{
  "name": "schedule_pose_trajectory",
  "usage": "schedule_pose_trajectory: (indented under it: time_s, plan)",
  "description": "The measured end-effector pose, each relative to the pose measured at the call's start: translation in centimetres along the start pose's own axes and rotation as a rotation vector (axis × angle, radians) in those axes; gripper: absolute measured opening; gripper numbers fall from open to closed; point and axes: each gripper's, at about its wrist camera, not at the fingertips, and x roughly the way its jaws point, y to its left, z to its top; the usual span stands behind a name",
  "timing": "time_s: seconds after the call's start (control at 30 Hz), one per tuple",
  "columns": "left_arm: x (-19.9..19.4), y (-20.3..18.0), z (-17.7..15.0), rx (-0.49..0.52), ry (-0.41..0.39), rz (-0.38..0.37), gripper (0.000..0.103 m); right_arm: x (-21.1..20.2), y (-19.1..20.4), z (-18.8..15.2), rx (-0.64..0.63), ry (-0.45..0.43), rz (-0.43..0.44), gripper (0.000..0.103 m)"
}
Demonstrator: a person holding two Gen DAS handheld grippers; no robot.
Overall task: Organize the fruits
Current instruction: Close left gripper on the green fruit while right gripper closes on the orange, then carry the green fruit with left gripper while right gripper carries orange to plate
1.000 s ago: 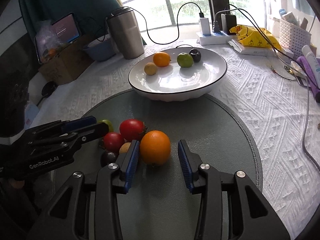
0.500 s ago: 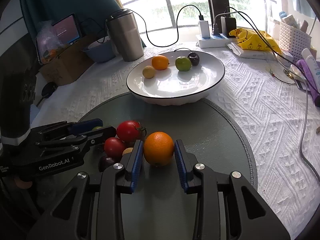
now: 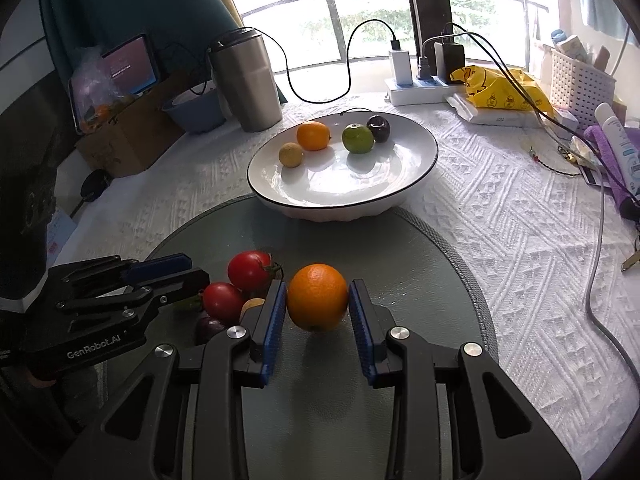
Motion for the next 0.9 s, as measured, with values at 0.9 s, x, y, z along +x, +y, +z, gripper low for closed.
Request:
schedule_pose_trajectory:
  time_s: [0.9]
  plan:
    - [-1.4,-0.9,-2.5,0.049,0.032,0.012,0.031,-1.8,0.4,-0.7,-0.008,-0.025,-0.017,0.034]
